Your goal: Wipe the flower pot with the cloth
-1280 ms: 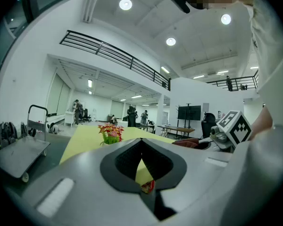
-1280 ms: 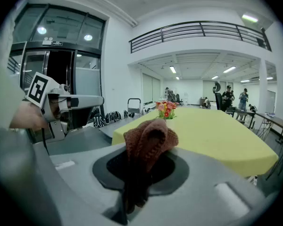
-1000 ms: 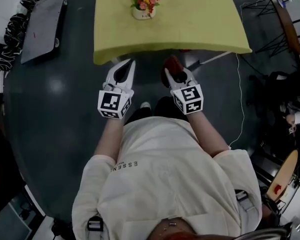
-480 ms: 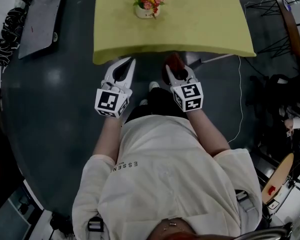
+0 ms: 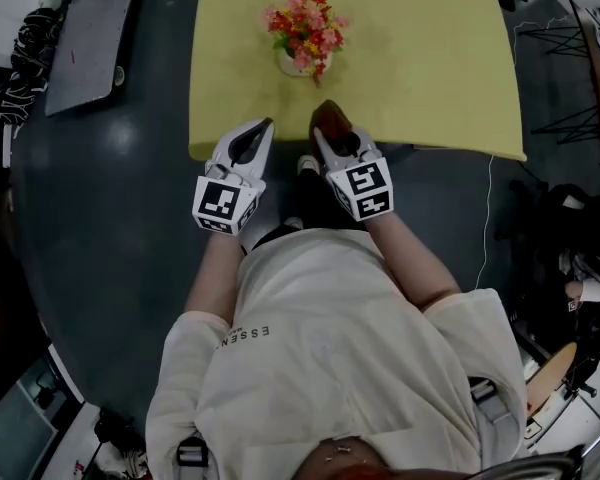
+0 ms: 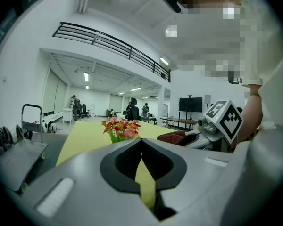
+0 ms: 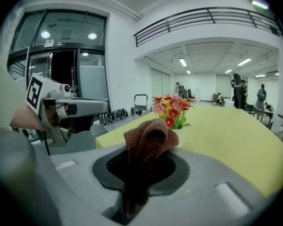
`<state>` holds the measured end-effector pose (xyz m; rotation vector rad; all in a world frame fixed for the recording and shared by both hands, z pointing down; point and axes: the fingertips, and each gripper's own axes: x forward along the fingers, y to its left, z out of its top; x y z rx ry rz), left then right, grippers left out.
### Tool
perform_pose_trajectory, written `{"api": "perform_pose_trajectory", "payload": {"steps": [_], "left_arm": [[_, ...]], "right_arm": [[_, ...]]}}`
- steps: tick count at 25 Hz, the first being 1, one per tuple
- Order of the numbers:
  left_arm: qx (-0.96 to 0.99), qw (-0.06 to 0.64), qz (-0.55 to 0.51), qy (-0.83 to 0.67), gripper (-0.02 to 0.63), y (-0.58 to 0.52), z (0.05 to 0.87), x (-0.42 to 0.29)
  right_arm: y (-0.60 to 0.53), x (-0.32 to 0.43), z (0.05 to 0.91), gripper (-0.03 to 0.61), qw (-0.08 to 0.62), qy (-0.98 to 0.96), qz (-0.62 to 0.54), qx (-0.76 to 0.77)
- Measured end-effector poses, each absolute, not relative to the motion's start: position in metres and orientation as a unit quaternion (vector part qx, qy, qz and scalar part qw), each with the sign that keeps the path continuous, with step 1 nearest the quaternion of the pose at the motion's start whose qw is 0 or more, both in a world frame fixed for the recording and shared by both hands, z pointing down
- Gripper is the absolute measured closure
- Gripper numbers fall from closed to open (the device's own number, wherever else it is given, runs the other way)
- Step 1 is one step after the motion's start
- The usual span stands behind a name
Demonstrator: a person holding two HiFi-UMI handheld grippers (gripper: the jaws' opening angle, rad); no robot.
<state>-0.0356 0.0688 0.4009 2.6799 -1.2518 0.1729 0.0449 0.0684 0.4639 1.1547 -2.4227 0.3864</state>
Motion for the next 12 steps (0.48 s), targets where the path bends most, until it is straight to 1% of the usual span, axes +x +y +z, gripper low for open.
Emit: {"api": "perform_pose_trajectory", "payload": {"steps": [6,12], "left_arm": [[0.887,0.109,0.079,-0.442,0.598,0.0,0.42,-0.036],[0.88,0.123,0.105,-0.447,0.598,-0.041,0.445,-0.038]], "right_arm": [[0.024,0.018,0.471,0.522,0.226,-0.905,0.12,0.339],[0.003,-0.013,0.499,0.522,0.247,-0.918,0.131,0.282]]}}
